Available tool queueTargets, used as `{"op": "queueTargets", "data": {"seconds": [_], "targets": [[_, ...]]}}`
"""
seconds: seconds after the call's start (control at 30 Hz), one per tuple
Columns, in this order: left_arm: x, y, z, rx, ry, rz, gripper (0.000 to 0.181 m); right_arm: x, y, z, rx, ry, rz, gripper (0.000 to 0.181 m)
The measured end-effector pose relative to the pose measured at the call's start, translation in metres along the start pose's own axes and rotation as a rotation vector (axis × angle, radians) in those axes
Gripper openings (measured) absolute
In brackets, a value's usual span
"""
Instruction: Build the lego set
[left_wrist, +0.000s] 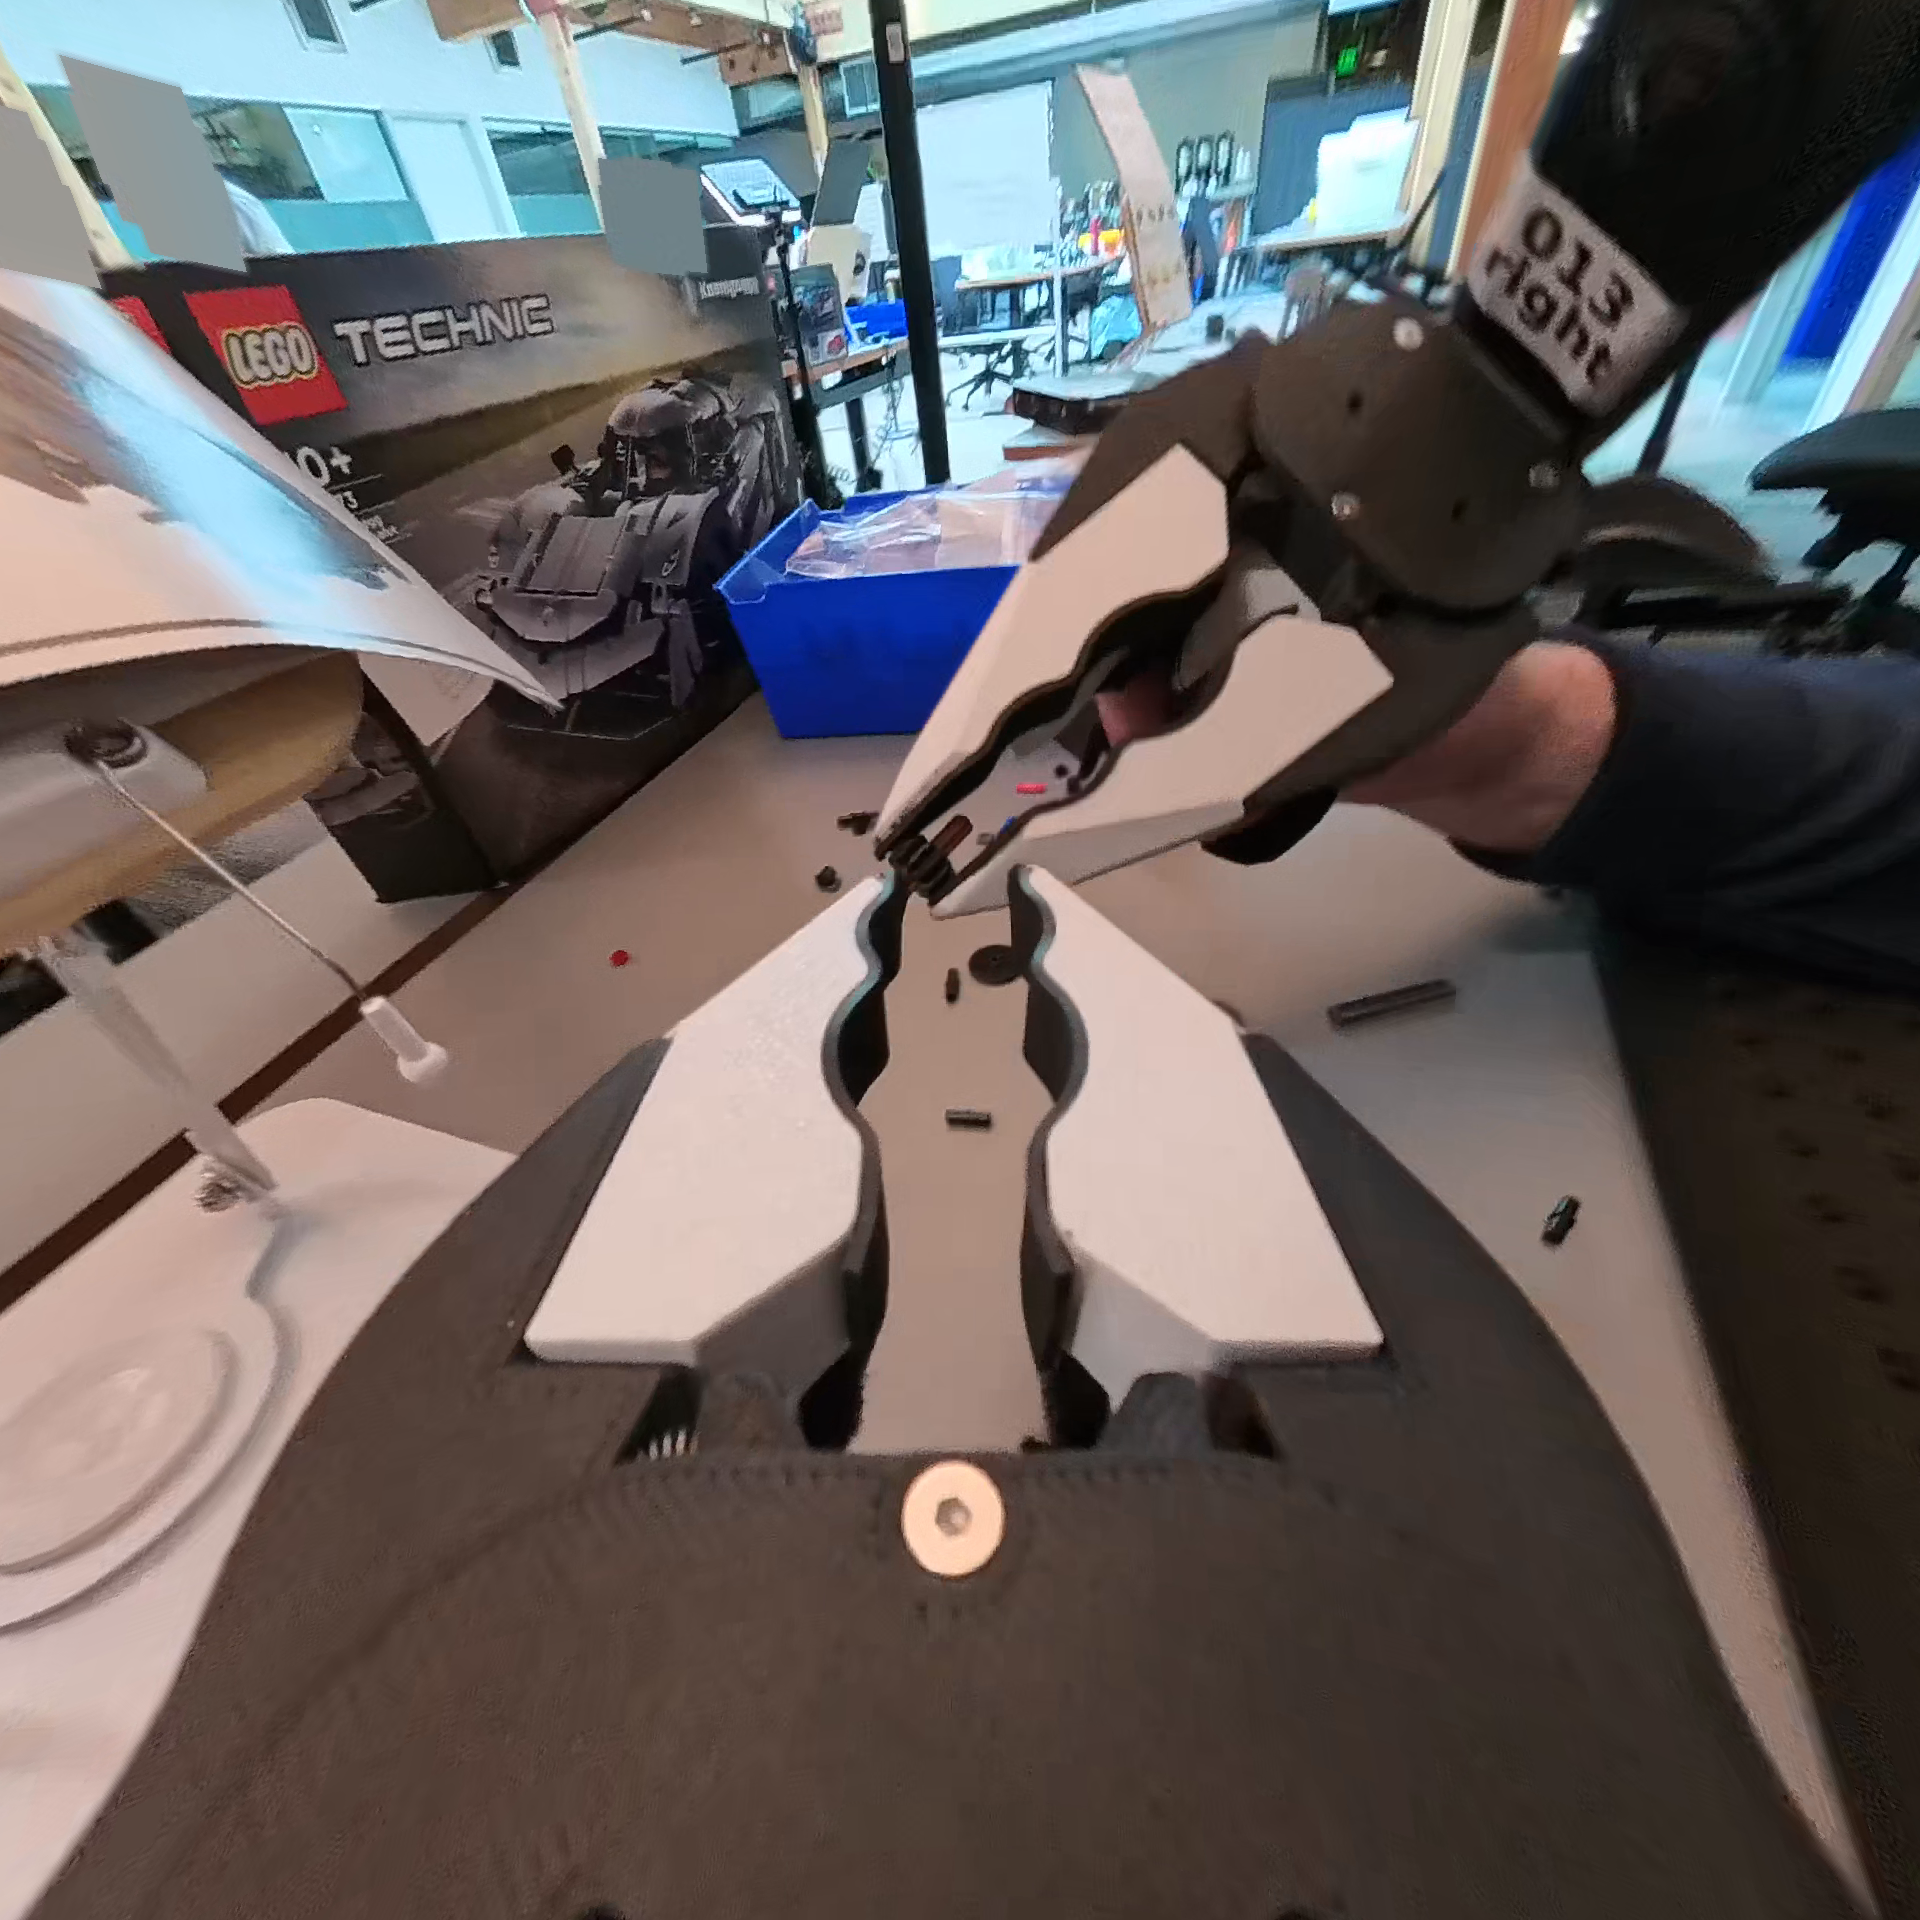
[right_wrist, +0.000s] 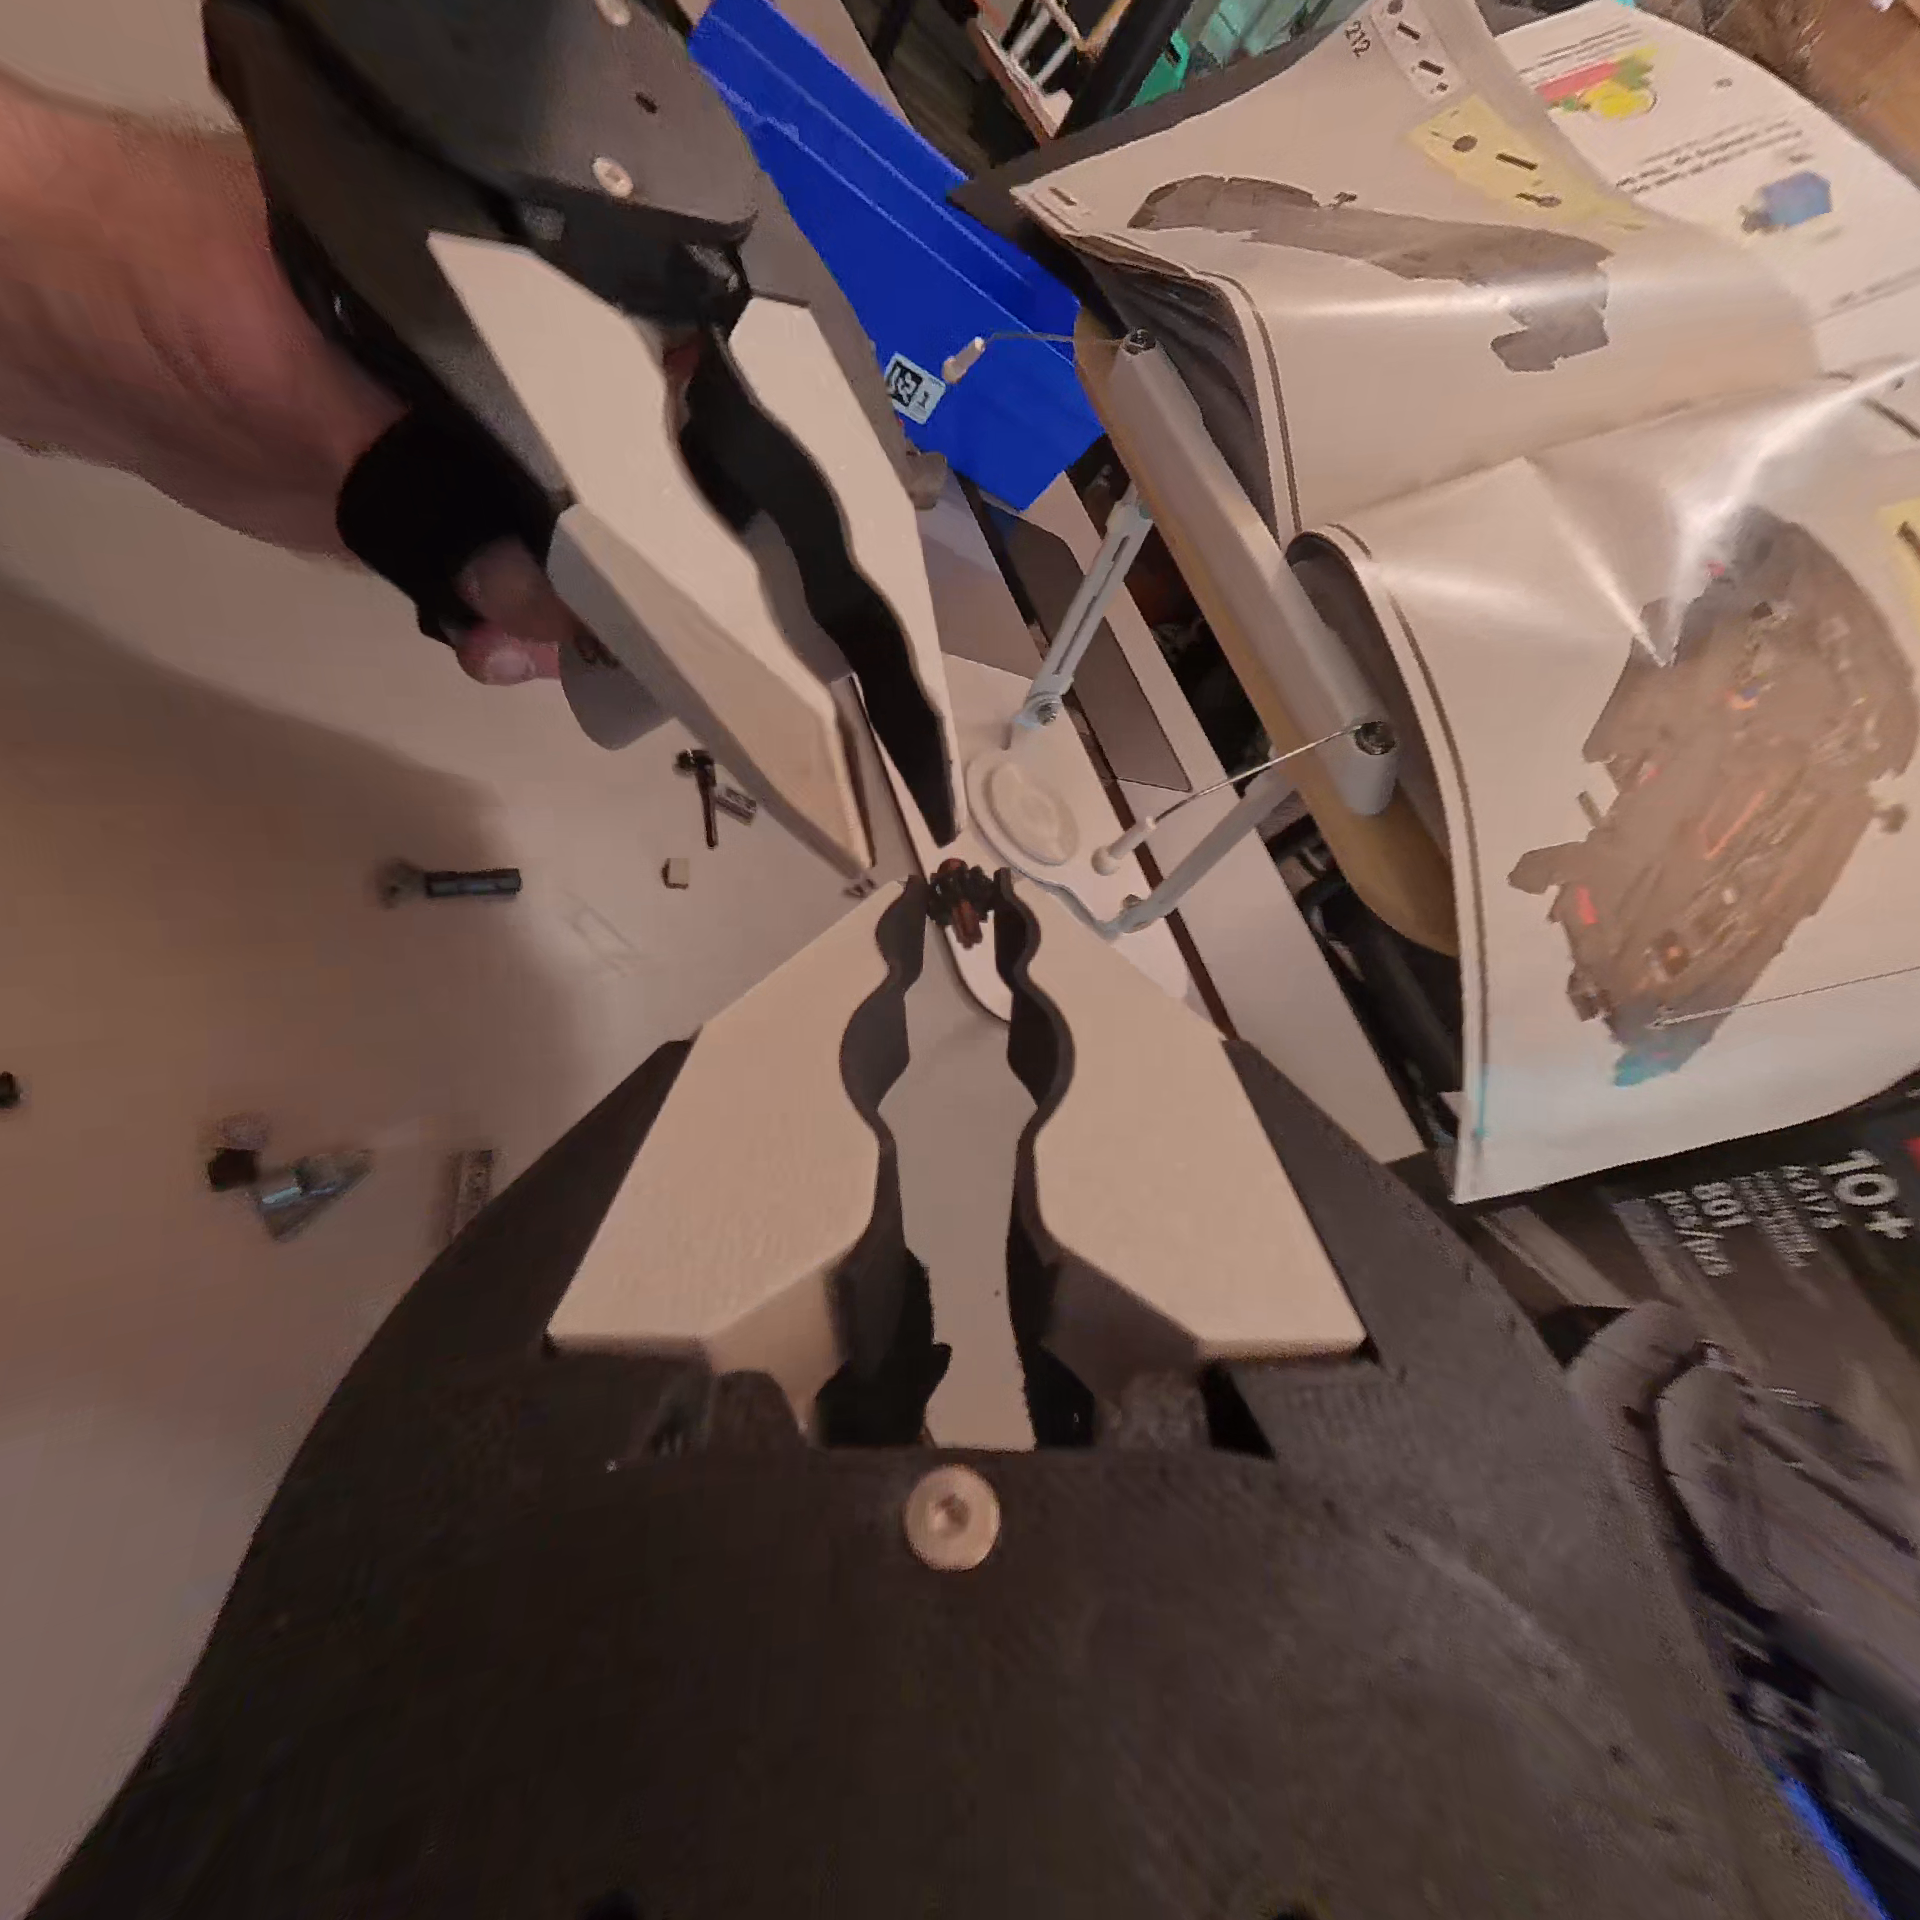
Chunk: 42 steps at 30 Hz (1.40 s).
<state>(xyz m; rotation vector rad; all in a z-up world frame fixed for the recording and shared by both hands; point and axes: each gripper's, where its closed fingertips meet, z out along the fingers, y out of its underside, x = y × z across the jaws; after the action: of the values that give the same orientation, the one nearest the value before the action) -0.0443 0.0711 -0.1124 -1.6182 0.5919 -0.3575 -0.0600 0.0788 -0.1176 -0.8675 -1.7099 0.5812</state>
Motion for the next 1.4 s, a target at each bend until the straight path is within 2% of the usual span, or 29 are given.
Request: {"op": "queueTargets", "data": {"seconds": [0.33, 0.63, 1.4], "targets": [[-0.012, 0.003, -0.001, 0.024, 0.000, -0.159, 0.015, 0.004, -0.006, 0.000, -0.077, 0.146, -0.189, 0.011], [-0.012, 0.001, -0.003, 0.070, 0.058, -0.244, 0.011, 0.002, -0.008, 0.003, -0.104, 0.184, -0.255, 0.011], [-0.006, -0.003, -0.007, 0.126, 0.137, -0.270, 0.017, 0.001, -0.011, 0.002, -0.087, 0.194, -0.238, 0.011]]}}
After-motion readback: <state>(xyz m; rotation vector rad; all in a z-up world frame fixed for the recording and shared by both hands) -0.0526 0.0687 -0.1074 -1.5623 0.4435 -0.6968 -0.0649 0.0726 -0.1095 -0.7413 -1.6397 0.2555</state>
